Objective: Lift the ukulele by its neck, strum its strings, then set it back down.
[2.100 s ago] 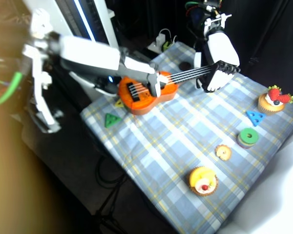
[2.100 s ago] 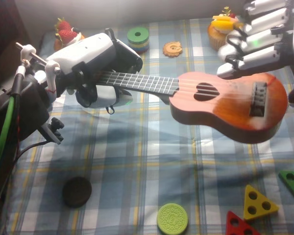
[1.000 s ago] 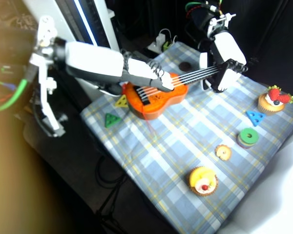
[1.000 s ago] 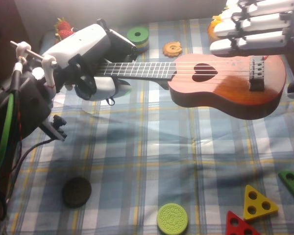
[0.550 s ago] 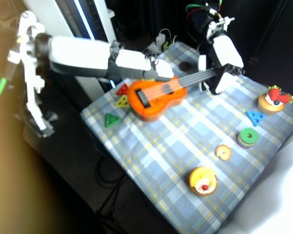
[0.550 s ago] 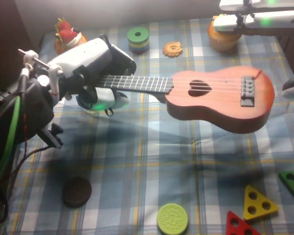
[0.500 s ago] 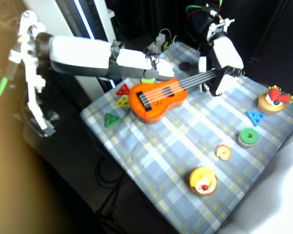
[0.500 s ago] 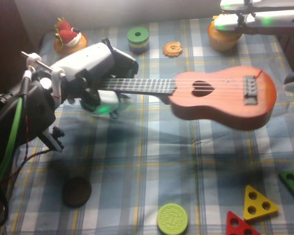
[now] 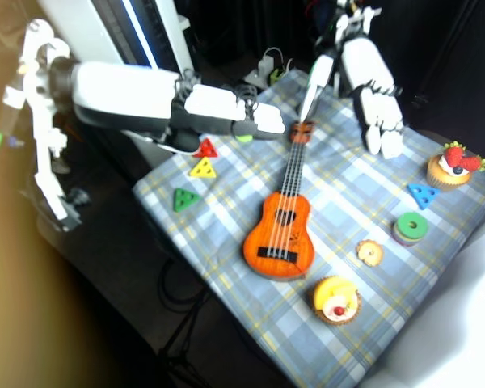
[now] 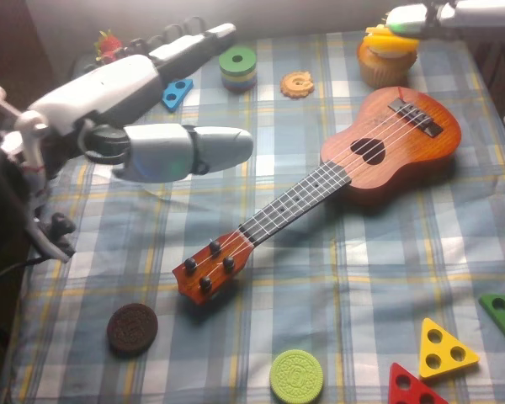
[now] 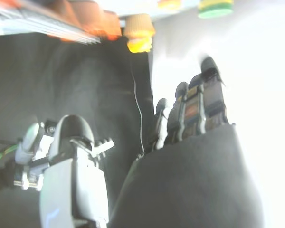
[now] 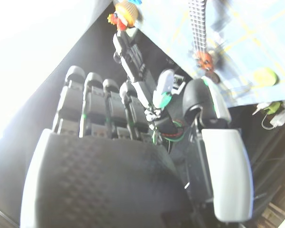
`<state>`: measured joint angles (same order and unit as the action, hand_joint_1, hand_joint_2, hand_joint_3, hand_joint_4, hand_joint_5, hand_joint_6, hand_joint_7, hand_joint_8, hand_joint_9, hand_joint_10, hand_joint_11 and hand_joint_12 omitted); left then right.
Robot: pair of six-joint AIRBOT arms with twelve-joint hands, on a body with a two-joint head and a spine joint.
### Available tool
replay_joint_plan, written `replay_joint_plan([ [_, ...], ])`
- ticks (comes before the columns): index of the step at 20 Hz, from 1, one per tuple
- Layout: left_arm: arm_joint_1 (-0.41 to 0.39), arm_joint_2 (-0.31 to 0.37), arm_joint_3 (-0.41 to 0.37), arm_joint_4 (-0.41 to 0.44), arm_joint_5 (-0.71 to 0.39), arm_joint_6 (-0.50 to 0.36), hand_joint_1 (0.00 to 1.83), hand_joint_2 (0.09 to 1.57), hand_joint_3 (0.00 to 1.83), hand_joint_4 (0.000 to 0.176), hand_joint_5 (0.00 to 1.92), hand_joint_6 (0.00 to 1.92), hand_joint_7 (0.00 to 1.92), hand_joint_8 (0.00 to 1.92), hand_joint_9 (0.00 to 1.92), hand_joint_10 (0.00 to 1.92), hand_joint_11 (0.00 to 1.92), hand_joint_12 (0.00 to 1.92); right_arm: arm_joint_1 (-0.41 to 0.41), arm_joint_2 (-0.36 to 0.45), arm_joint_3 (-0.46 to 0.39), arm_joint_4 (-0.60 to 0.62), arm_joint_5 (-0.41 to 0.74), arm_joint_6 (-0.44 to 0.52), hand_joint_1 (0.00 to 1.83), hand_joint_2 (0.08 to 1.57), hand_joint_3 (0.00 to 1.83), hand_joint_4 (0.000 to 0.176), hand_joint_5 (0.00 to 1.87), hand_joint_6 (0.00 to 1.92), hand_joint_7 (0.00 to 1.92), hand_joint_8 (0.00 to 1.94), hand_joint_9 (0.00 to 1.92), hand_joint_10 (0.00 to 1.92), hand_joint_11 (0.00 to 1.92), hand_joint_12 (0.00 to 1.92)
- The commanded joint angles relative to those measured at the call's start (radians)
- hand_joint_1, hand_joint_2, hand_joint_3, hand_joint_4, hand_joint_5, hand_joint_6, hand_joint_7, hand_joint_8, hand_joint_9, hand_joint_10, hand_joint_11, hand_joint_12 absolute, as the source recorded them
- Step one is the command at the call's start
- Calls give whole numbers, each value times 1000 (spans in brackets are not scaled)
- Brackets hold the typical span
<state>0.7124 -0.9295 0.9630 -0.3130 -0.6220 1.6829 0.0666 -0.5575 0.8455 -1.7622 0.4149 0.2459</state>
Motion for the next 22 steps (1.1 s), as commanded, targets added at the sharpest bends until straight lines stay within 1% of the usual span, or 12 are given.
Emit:
replay_joint_plan([
  [1,3,21,-7,33,-163,-63,459,986,0,120,0,0,0,0,0,0,0,0,22,22,-9,43,-24,-13,756,1329,12,0,72,5,0,0,0,0,17,8],
  [3,36,55,-3,88,-259,-247,466,1021,0,92,0,0,0,0,0,0,0,0,33,59,-33,81,-35,-65,670,1353,0,0,18,0,0,0,0,0,0,397],
  [4,48,64,-2,101,-299,-304,527,1031,0,70,0,0,0,0,0,0,0,0,33,69,-39,121,-38,-108,664,1330,0,6,16,0,0,0,0,0,0,343],
  [6,73,87,-4,123,-386,-394,577,1065,11,68,0,0,0,0,0,0,0,0,32,99,-56,216,-47,-206,637,1329,0,8,0,0,0,0,0,0,0,494],
  [8,98,106,1,141,-479,-506,717,1102,17,94,0,0,0,0,0,0,0,0,24,121,-65,369,-49,-344,572,1346,0,0,0,0,0,0,0,0,0,812],
  [9,108,112,13,151,-531,-579,789,1118,19,73,0,0,0,0,0,0,0,0,1,128,-69,489,-49,-454,563,1327,0,3,0,0,0,0,0,0,0,760],
  [11,109,112,22,160,-558,-620,762,1146,22,124,0,0,0,0,0,0,0,0,-31,136,-72,637,-32,-584,471,1296,0,43,0,0,0,0,0,0,0,686],
  [12,110,114,21,162,-571,-624,746,1163,23,118,0,0,0,0,0,0,0,0,-60,140,-75,744,-14,-677,462,1284,0,46,0,0,0,0,0,0,0,690],
  [15,117,120,23,163,-610,-656,634,1153,10,90,0,0,0,0,0,0,0,0,-161,109,-61,1008,26,-901,469,1254,0,25,0,0,0,0,0,0,0,652],
  [18,121,121,37,160,-629,-680,637,1155,7,117,0,0,0,0,0,0,50,29,-356,22,-2,1351,204,-1102,516,1225,0,28,0,0,0,0,21,5,0,806],
  [19,122,121,38,160,-636,-682,600,1158,0,133,0,0,0,0,0,0,9,283,-441,-5,13,1478,306,-1169,494,1210,0,8,0,0,0,0,10,2,0,852],
  [22,124,122,38,159,-672,-688,541,1133,0,150,0,0,0,0,0,0,0,450,-583,-32,19,1632,493,-1232,501,1202,0,3,0,0,0,0,0,0,0,395],
])
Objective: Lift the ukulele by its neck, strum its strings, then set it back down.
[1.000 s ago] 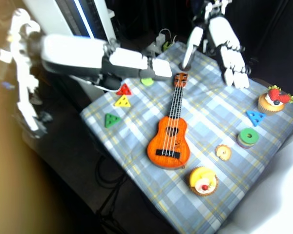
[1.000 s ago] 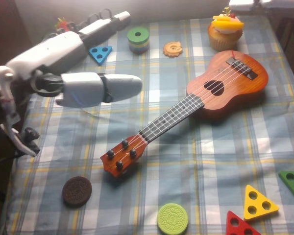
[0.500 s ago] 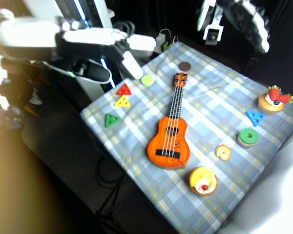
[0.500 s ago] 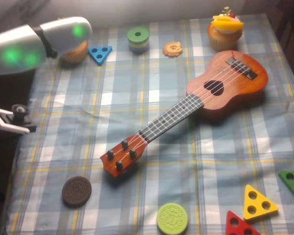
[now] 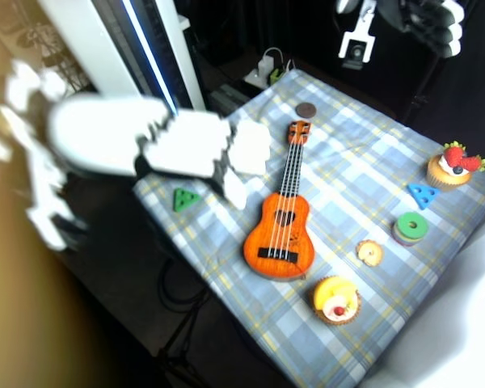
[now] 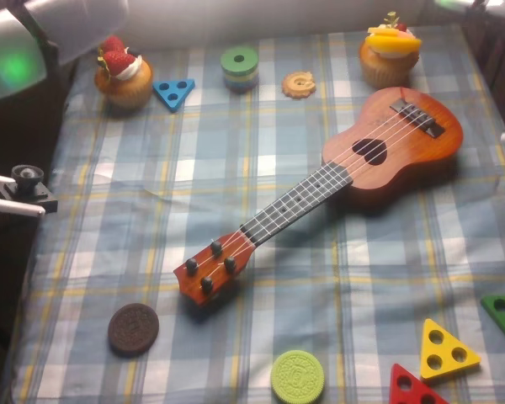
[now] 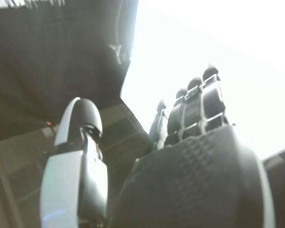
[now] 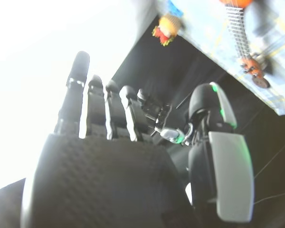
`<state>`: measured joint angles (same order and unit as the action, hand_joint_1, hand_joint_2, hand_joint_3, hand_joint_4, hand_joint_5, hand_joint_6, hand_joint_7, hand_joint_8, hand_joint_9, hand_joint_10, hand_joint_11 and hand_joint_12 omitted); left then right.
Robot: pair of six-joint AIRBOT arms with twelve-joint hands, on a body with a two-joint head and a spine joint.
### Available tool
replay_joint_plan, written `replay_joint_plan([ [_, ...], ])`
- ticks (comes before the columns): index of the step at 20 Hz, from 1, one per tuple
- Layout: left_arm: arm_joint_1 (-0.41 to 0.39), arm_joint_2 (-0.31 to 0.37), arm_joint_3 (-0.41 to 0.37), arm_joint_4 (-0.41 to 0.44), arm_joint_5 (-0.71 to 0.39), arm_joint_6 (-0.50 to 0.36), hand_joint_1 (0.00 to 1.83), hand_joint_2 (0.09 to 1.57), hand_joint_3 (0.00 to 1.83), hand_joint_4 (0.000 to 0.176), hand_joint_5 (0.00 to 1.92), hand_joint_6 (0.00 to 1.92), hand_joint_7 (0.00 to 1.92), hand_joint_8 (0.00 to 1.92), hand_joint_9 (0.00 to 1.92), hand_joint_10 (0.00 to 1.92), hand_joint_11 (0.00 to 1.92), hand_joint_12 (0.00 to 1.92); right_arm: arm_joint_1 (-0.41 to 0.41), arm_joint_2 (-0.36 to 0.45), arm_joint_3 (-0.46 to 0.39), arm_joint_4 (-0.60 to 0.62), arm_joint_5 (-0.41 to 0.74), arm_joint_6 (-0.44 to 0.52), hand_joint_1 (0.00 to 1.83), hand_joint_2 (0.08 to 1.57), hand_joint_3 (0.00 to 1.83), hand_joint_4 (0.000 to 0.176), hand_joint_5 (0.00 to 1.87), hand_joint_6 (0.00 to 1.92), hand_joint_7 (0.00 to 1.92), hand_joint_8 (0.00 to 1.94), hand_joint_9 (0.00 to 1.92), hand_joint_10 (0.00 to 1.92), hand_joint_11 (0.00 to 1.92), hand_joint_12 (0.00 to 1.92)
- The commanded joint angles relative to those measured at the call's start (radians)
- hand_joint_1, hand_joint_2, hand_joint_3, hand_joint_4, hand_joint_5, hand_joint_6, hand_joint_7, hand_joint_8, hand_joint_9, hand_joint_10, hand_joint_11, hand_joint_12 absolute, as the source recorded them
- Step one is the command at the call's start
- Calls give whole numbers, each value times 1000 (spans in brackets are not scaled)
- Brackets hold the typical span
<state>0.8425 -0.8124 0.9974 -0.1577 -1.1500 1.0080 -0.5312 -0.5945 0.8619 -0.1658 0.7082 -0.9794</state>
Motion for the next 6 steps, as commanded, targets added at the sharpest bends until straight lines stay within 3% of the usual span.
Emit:
replay_joint_plan([
  [1,-1,7,3,3,-159,-21,535,1146,0,147,0,0,0,0,0,0,0,279,5,2,3,44,216,-8,486,1199,0,0,0,0,0,0,0,0,0,342],
  [2,10,10,-1,3,-183,-31,581,1171,3,147,0,0,0,0,0,0,0,10,-6,1,-1,52,242,-11,519,1203,0,0,0,0,0,0,0,0,0,269],
  [3,17,15,-7,1,-203,-31,581,1171,3,147,0,0,0,0,0,0,0,10,-19,3,-7,63,270,-21,519,1203,0,0,0,0,0,0,0,0,0,269],
  [4,24,18,-11,-1,-225,-31,596,1174,3,135,0,0,0,0,0,0,0,1,-37,7,-15,77,305,-35,522,1202,0,0,0,0,0,0,0,0,0,407],
  [5,29,22,-16,-1,-243,-31,570,1189,8,109,0,0,0,0,0,0,0,0,-67,14,-27,102,348,-57,531,1195,0,12,0,0,0,0,0,0,0,107],
  [6,33,26,-20,0,-251,-31,570,1189,8,109,0,0,0,0,0,0,0,0,-97,19,-35,125,390,-72,531,1195,0,12,0,0,0,0,0,0,0,107],
])
